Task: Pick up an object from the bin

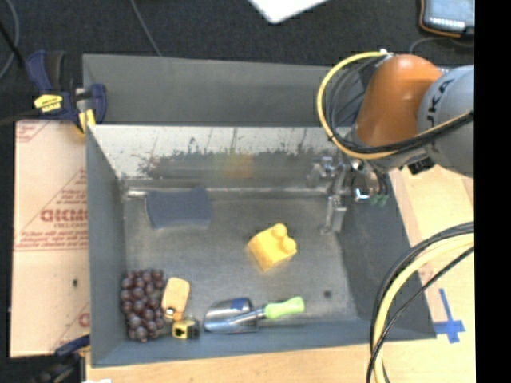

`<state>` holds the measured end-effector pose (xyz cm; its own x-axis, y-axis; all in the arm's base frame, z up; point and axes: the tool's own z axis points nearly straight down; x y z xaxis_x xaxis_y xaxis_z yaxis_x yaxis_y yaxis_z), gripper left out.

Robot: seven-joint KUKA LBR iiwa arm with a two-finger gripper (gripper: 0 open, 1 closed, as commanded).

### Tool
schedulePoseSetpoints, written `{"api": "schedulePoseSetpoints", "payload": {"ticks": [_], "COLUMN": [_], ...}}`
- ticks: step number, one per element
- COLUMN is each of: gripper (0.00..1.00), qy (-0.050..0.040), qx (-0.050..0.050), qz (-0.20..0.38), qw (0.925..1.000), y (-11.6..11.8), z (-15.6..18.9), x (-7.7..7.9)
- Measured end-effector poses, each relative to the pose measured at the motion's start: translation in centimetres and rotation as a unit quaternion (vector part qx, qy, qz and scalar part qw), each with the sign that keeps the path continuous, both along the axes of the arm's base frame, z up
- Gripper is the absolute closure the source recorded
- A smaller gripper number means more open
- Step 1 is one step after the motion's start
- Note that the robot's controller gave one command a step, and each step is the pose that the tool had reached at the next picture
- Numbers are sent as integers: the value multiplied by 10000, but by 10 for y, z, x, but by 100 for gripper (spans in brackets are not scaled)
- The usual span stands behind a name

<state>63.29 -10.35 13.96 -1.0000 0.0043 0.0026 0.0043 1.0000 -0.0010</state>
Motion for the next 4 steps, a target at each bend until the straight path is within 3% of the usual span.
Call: {"api": "schedulePoseSetpoints", "payload": {"ticks": [1, 2, 3, 4], "gripper": [0, 0, 0, 0], "qy": [-29, -73, -10, -81], "qx": [-3, -20, -3, -21], "qz": [6, 224, 938, 1119], "qw": [10000, 9997, 9956, 9937], "y": [0, 23, 53, 90], "z": [5, -34, -66, -68], "x": [1, 9, 6, -2]}}
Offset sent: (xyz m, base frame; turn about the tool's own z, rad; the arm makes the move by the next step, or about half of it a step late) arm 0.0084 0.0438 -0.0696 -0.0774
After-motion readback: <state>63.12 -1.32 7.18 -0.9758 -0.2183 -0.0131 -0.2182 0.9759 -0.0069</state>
